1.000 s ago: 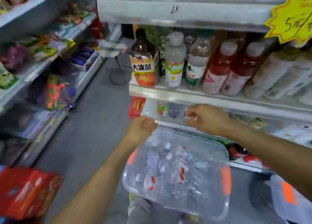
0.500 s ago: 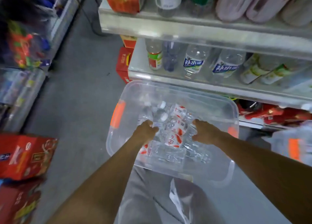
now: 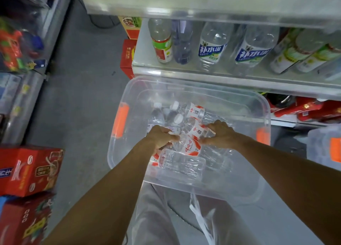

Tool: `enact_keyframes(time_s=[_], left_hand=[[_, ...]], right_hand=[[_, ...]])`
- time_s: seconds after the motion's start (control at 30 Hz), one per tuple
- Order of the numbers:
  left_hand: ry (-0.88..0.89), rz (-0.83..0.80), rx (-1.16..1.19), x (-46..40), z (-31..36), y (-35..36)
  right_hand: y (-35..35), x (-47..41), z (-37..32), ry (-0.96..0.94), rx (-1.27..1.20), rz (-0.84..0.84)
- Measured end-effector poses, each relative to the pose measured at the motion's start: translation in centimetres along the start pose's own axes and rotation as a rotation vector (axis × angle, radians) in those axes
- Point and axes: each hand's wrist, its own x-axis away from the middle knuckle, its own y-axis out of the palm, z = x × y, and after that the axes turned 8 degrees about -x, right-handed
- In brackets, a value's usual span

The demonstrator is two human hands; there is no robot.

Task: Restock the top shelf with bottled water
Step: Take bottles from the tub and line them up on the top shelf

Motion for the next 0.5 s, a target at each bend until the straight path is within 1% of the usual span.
enact_keyframes(time_s=[0.07,0.17,0.23,0.3,0.4,0.5], left_hand=[[0.000,0.009,0.061,0.1,-0.1,-0.1],[-0.001,0.003,0.161,0.4,-0.3,-0.2],[0.015,-0.020,0.266,0.7,-0.5,0.1],[0.044,0.000,0.338,1.3,-0.4,0.9],[0.148,0.054,0.398,2.4,0.1,2.6],[0.292,0.116,0.443,3.7,1.2,3.1]], right_hand=[[0.0,-0.3,0.5,-0.003,-0.165,-0.022],[0.7,0.2,1.1,-0.050,-0.463,-0.005],[1.2,0.5,1.8,-0.071,-0.558,0.035],[1.1,0.7,1.9,-0.080,-0.599,0.054],[0.3,1.2,1.4,-0.125,-0.678,0.104],[-1.3,2.9,0.3,-0.144,-0.860,0.111]])
